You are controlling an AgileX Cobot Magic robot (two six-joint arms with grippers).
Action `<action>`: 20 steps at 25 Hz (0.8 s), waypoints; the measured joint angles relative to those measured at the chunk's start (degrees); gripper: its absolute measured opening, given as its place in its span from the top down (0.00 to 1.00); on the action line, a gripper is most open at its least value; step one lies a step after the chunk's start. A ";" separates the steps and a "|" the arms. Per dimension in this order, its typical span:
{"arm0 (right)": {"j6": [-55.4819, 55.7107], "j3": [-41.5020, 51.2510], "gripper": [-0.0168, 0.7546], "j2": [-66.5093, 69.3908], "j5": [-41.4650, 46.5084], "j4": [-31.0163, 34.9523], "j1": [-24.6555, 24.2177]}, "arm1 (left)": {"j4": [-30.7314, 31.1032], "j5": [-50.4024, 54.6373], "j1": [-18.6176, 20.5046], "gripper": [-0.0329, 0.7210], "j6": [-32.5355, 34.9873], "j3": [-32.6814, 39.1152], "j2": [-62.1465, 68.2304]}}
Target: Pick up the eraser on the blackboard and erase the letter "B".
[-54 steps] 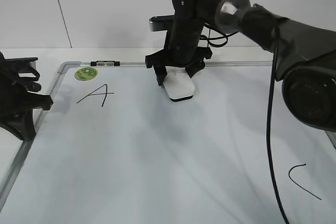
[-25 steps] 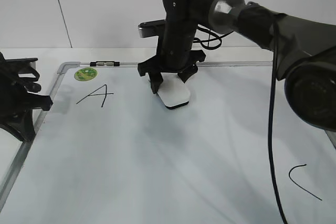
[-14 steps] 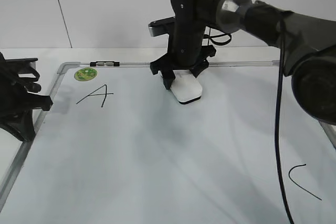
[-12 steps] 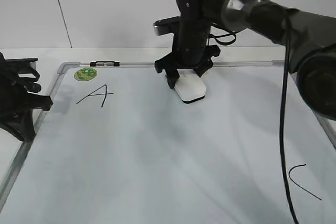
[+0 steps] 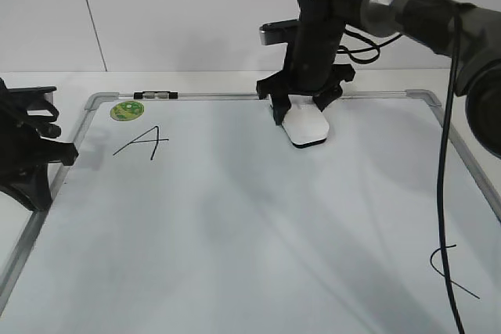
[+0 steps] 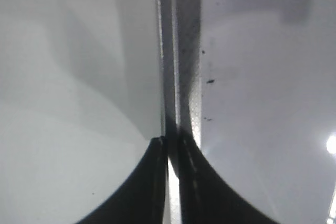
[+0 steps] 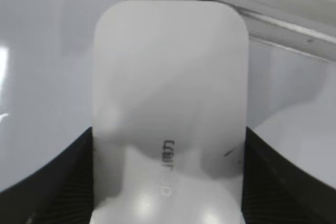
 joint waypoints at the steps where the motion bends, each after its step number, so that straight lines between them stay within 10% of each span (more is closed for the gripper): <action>1: 0.00 0.00 0.28 0.00 0.00 1.27 0.00 | 0.00 0.04 0.00 0.91 0.00 0.00 0.00; 13: -0.10 0.00 0.28 0.00 0.13 6.42 10.27 | 0.00 0.42 0.00 0.91 0.00 0.00 0.00; 20: -0.10 0.00 0.28 0.00 0.15 3.56 7.53 | 0.00 0.51 0.00 0.91 0.00 0.00 0.00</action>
